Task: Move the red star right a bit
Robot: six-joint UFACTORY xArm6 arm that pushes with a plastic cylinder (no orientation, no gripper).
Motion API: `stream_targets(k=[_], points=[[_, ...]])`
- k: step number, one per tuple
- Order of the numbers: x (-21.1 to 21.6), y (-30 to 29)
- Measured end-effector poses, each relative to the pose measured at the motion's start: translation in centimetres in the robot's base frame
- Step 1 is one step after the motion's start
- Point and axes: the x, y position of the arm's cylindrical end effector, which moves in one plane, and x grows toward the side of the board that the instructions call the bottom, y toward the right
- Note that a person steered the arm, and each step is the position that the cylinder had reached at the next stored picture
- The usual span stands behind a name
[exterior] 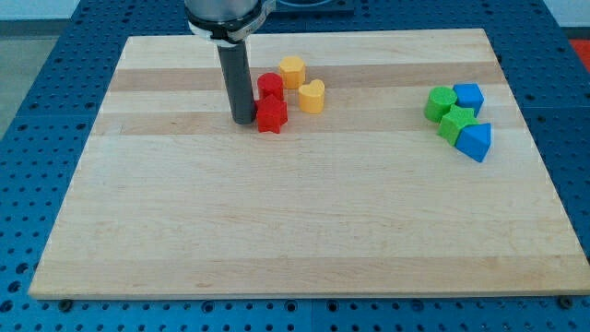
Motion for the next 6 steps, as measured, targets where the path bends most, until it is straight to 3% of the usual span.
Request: stream_targets(k=[6], points=[[0.0, 1.8]])
